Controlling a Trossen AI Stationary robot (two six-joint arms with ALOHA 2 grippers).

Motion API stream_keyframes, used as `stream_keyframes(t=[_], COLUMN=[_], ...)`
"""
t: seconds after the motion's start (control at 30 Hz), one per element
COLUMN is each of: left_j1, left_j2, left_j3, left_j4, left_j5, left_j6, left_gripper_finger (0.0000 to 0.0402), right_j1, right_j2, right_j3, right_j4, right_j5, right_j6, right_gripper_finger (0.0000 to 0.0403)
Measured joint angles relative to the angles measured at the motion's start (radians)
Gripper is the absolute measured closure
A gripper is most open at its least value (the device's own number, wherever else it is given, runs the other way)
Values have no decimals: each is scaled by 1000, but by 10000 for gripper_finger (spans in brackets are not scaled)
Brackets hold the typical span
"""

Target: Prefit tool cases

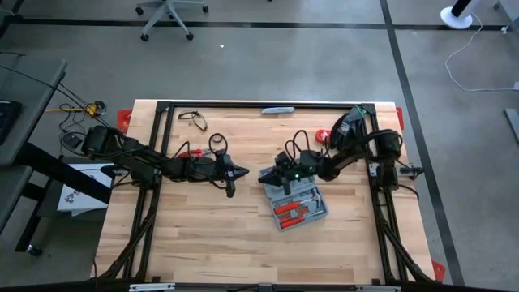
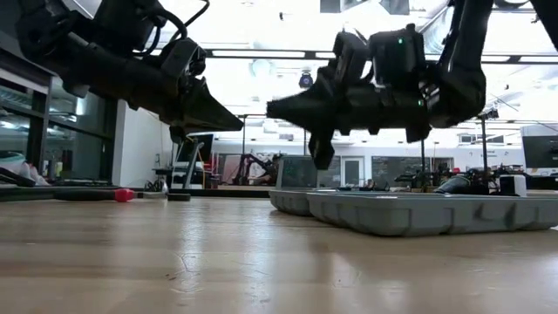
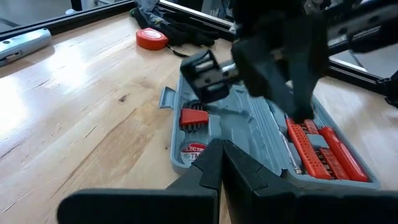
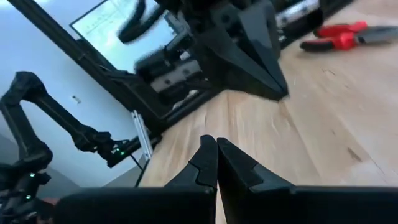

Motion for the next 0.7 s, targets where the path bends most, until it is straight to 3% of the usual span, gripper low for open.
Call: stream_keyframes(t=[0.2,0.33,0.5,0.7], left_j1=[0,0,0,0], left_j2=[0,0,0,0], left_j3=[0,0,0,0], left_j4=[0,0,0,0], left_j5=[-3,-6,-6,-6], left_j6=[0,0,-1,-9], left_gripper_finger=[402,402,401,402], right_j1=[1,5,-10,-17], right_j2=[-92,-57,119,42], right_j3=[1,2,2,-1], right_j4=[-85,-158,38,65], right_j5=[-1,29,-18,-38], right_j6=[-45,-82,48,59], right_gripper_finger=[403,403,403,403])
